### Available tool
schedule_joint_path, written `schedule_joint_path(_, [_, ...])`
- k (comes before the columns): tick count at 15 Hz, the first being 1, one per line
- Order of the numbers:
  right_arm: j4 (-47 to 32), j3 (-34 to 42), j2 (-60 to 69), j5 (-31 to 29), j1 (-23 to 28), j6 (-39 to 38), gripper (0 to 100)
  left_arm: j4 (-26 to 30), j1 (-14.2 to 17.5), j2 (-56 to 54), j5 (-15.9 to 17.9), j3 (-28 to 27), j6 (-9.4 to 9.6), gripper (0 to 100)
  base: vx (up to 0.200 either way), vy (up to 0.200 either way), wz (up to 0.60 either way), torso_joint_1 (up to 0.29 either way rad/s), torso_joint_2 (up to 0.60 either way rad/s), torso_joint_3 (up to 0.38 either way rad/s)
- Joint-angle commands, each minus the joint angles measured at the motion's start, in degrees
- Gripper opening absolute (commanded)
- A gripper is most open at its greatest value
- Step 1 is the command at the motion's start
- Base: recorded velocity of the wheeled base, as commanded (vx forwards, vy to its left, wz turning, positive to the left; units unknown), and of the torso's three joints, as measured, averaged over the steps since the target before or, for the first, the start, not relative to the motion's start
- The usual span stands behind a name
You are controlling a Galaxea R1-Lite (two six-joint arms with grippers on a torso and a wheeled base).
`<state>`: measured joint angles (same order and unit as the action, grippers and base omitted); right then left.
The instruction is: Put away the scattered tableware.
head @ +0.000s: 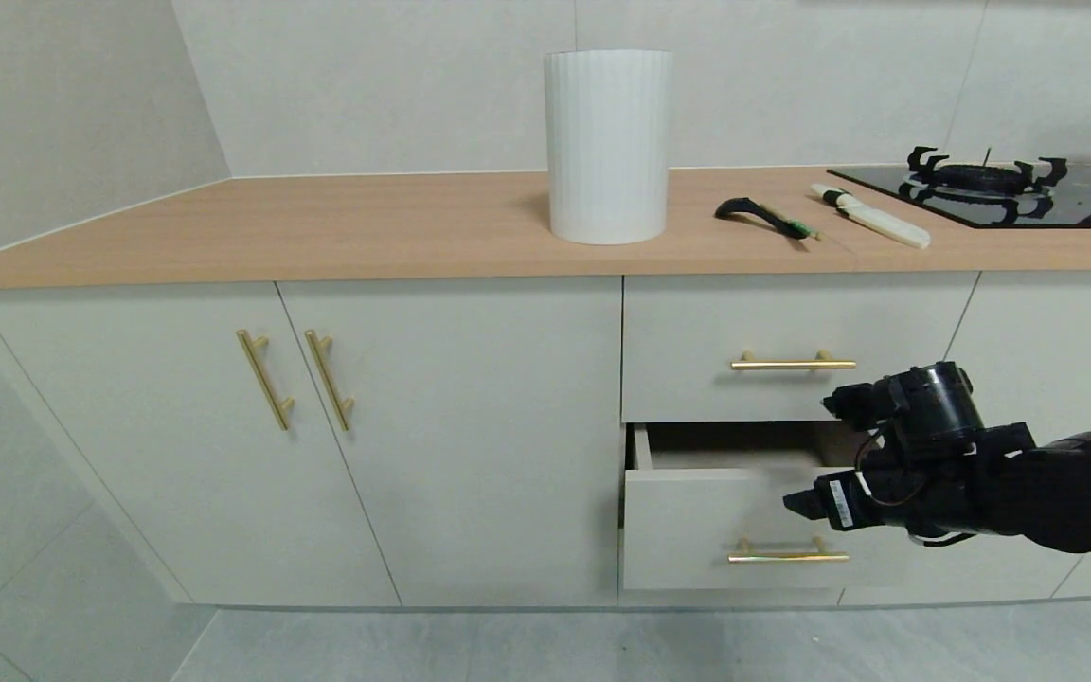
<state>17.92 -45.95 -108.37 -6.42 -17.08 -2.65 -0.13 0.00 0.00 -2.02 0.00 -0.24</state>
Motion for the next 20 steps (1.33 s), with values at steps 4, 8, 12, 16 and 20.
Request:
schedule_joint_path(4, [3.1,0.2,3.9,-0.3,-2.4,-2.2,100,0.0,0.0,0.0,0.0,0.0,-0.02,100,0.000,0.000,0.00,0.000,0.00,0.000])
schedule_joint_path(8, [13.1,0.6,-4.2,-3.4,-2.3,-3.2,100,0.0,0.0,0.0,-0.1,0.0,-0.02,100,0.000,0.000,0.00,0.000,0.00,0.000])
schedule_joint_path(12, [25.2,0.2,-11.9,-8.0,-2.1,-4.9,100,0.0,0.0,0.0,-0.1,0.0,-0.02,100,0.000,0.000,0.00,0.000,0.00,0.000])
schedule_joint_path(16, [26.5,-0.4,-14.4,-8.8,-2.0,-4.8,100,0.0,0.0,0.0,0.0,0.0,-0.02,100,0.000,0.000,0.00,0.000,0.00,0.000])
schedule_joint_path(20, [25.9,-0.1,-13.9,-8.7,-1.8,-4.7,100,0.0,0.0,0.0,0.0,0.0,-0.02,100,0.000,0.000,0.00,0.000,0.00,0.000])
